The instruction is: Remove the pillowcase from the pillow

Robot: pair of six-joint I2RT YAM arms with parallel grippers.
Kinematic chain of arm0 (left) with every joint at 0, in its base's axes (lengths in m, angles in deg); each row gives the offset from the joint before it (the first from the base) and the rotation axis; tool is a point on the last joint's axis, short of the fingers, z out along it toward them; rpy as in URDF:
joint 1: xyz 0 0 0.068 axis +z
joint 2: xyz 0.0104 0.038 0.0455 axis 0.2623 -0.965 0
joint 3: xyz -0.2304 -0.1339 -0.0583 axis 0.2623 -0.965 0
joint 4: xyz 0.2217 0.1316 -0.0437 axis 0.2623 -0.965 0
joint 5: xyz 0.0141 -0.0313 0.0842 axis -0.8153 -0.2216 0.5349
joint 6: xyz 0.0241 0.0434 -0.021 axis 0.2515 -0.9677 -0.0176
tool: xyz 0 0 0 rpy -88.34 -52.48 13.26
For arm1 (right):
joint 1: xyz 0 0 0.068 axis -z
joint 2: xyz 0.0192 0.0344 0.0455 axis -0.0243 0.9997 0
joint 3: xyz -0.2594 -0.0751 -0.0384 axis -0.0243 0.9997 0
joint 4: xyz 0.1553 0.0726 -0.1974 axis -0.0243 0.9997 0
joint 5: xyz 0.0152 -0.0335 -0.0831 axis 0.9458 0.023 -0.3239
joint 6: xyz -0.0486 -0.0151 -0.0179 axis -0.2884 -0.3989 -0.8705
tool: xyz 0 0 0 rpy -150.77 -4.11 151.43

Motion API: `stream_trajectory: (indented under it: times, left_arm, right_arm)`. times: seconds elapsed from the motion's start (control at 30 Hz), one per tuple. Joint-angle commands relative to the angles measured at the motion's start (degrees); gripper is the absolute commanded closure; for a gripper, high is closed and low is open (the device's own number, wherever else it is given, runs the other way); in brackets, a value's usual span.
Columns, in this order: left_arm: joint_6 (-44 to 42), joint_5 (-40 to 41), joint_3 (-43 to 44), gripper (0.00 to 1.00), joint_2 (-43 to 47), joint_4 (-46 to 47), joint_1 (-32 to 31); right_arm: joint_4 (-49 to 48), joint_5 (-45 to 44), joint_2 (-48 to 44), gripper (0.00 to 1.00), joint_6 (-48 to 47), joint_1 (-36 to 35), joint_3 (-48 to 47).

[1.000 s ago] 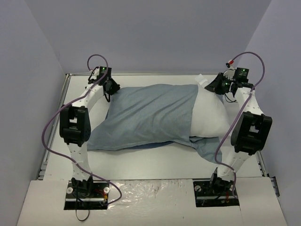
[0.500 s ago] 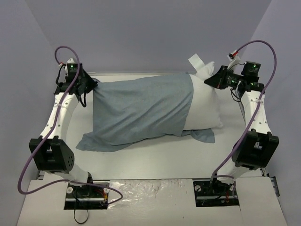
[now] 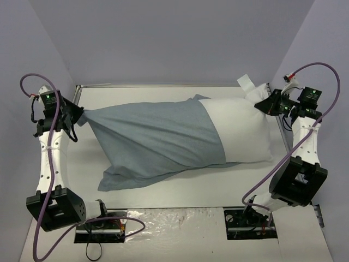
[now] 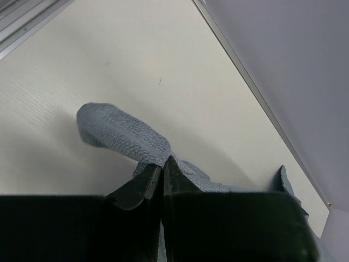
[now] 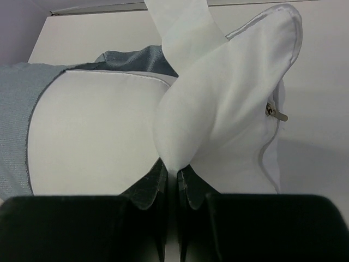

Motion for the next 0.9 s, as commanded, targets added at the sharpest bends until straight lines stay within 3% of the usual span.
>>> stream_trajectory:
  times: [0.0,0.2,0.33,0.4,0.43,0.5,0.53,0.6,0.63,0.67,0.8,0.87]
  left_arm:
    - [-1.7,2.9,0.2,0.98,3.2,1.3,5.1]
    - [-4.8,3.2,-1.3,0.98,1.9,-1.0,8.9]
    - [-4.2,-3.5,-2.1,0.97,-1.5,1.8,7.3]
    - [-4.5,-8.6,-0.5,0.88,-3.5,3.5,4.1]
    - [-4.8,-9.9,0.6,0.76,-5.5,3.8,2.9]
    - [-6.3,-11.4,5.2,0.66,-7.8,3.6,-0.9]
    - [-6.9,-11.4,7.0,0.52,-8.2,3.2,-2.0]
    - [-9.0,-10.1,12.3,0.38,-8.9,1.2,-4.2]
    - [-9.7,-9.5,13.7,0.32,-8.8,0.5,-4.6]
    - [-10.8,-9.3,15.5,0.25,-8.4,-0.2,-5.0]
    - [-12.2,-10.8,13.6,0.18,-2.1,-0.4,-6.9]
    - [-12.5,-10.8,10.0,0.16,1.1,-0.9,-10.8]
  right_arm:
    - [-3.4,-2.3,-5.1,1.0,-5.1,2.3,1.9]
    - [-3.5,-7.4,-5.6,1.0,-6.1,5.2,4.4]
    - [-3.4,-7.9,-4.3,1.0,-6.3,5.3,5.7]
    - [-3.4,-7.7,-3.6,1.0,-6.4,4.7,5.6]
    - [-3.3,-8.0,-2.7,1.0,-6.6,4.3,5.4]
    - [-2.1,-9.0,-1.8,0.96,-7.3,2.4,4.2]
    - [-1.2,-9.7,-0.6,0.75,-8.6,1.7,3.3]
    - [1.0,-10.7,0.4,0.56,-9.9,0.7,0.7]
    - [1.7,-10.9,1.0,0.4,-11.2,0.0,-0.2]
    - [2.4,-10.8,1.2,0.32,-11.8,-0.1,-1.9]
    - [7.1,-5.3,-0.1,0.0,-19.5,0.2,-4.6]
    - [7.4,-2.2,-2.6,0.0,-22.7,0.5,-3.4]
